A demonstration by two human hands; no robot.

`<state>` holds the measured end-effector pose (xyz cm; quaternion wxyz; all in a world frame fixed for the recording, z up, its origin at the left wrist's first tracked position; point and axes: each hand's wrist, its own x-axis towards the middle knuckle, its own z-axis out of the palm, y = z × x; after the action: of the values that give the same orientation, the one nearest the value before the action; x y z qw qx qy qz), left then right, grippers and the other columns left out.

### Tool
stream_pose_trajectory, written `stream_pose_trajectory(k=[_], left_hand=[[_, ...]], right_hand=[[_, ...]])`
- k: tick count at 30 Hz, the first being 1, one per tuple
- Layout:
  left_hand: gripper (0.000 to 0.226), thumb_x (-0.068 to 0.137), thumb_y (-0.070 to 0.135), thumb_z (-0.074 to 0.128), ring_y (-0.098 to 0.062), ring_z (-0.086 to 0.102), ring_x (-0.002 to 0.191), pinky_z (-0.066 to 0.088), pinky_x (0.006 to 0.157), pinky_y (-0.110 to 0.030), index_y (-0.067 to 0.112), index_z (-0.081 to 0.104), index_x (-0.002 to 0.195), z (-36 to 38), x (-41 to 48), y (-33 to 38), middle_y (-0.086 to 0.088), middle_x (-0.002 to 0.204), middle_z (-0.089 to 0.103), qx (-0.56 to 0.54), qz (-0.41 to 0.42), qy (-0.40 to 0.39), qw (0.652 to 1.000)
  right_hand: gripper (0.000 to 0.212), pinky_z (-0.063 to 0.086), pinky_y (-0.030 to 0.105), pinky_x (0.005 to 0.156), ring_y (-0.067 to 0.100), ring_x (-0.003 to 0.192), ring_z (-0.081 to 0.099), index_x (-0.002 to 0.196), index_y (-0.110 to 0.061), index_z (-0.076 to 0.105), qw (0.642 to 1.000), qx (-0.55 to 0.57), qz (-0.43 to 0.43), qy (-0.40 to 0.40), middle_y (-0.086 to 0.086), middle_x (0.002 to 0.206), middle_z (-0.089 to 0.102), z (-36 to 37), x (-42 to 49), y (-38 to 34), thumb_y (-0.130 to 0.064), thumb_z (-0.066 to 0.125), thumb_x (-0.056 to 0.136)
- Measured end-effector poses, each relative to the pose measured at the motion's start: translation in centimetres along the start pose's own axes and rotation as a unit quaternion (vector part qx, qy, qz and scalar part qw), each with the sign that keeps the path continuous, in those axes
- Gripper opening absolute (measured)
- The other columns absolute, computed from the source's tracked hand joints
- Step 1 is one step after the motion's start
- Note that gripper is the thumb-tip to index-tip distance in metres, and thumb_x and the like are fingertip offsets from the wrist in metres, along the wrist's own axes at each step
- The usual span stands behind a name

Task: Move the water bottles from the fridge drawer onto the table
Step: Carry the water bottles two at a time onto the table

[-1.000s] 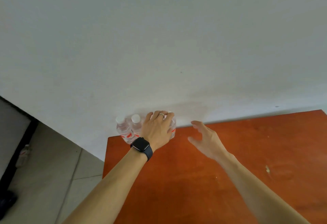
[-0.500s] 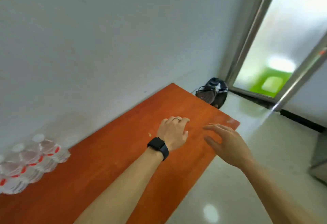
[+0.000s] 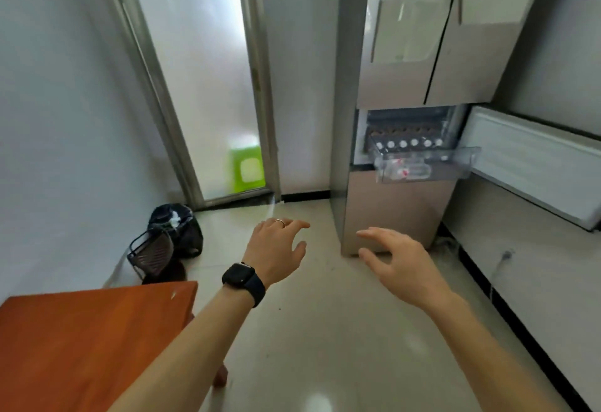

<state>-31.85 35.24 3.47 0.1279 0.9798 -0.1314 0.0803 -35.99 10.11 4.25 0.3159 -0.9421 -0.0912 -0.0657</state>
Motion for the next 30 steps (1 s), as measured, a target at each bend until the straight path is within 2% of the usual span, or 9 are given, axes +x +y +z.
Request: stream_pose_trajectory(k=[7,13,17,23,30], left_hand=[[0.043,0.098,0.038,0.052,-0.020,0.050,0.126,0.035,0.109,-0.034,0.036,0.051,0.141,5.1,13.1,6.6,0.003,0.135,0.059,-0.028,0.085,-0.013,0.996],[0.043,0.097,0.036,0.054,-0.020,0.050,0.129,0.036,0.111,-0.035,0.037,0.051,0.139,9.7,25.8,10.6,0.005,0.138,0.057,-0.075,0.105,-0.039,0.991],[0.043,0.095,0.034,0.055,-0.020,0.051,0.127,0.037,0.110,-0.035,0.035,0.053,0.138,11.9,33.3,13.2,0.004,0.137,0.058,-0.086,0.115,-0.057,0.988],[0.043,0.097,0.037,0.053,-0.019,0.051,0.127,0.038,0.110,-0.035,0.037,0.050,0.140,15.6,42.8,16.1,0.004,0.139,0.056,-0.076,0.127,-0.087,0.985],[0.044,0.096,0.036,0.054,-0.018,0.050,0.129,0.039,0.109,-0.036,0.038,0.049,0.140,20.6,53.7,18.5,0.006,0.140,0.055,-0.069,0.097,-0.113,0.986]], right_hand=[[0.038,0.044,0.036,0.109,0.004,0.126,0.052,0.130,-0.041,0.062,0.995,0.013,0.077,0.066,-0.021,0.133,0.060,-5.9,5.5,11.0,-0.044,0.063,0.092],[0.035,0.041,0.023,0.101,0.002,0.118,0.054,0.128,-0.041,0.063,0.989,0.006,0.125,0.084,-0.029,0.119,0.056,-10.1,13.5,18.6,-0.039,0.065,0.094],[0.035,0.034,0.018,0.095,-0.006,0.114,0.047,0.131,-0.040,0.061,0.987,0.001,0.136,0.083,-0.031,0.121,0.052,-12.5,18.5,22.6,-0.038,0.062,0.096],[0.036,0.034,0.019,0.099,-0.001,0.124,0.048,0.133,-0.041,0.059,0.986,0.002,0.151,0.074,-0.026,0.131,0.055,-15.5,26.3,29.2,-0.041,0.059,0.097],[0.038,0.041,0.028,0.107,0.000,0.126,0.049,0.133,-0.043,0.058,0.988,0.032,0.147,0.039,-0.029,0.132,0.055,-16.4,36.3,38.9,-0.046,0.059,0.095]])
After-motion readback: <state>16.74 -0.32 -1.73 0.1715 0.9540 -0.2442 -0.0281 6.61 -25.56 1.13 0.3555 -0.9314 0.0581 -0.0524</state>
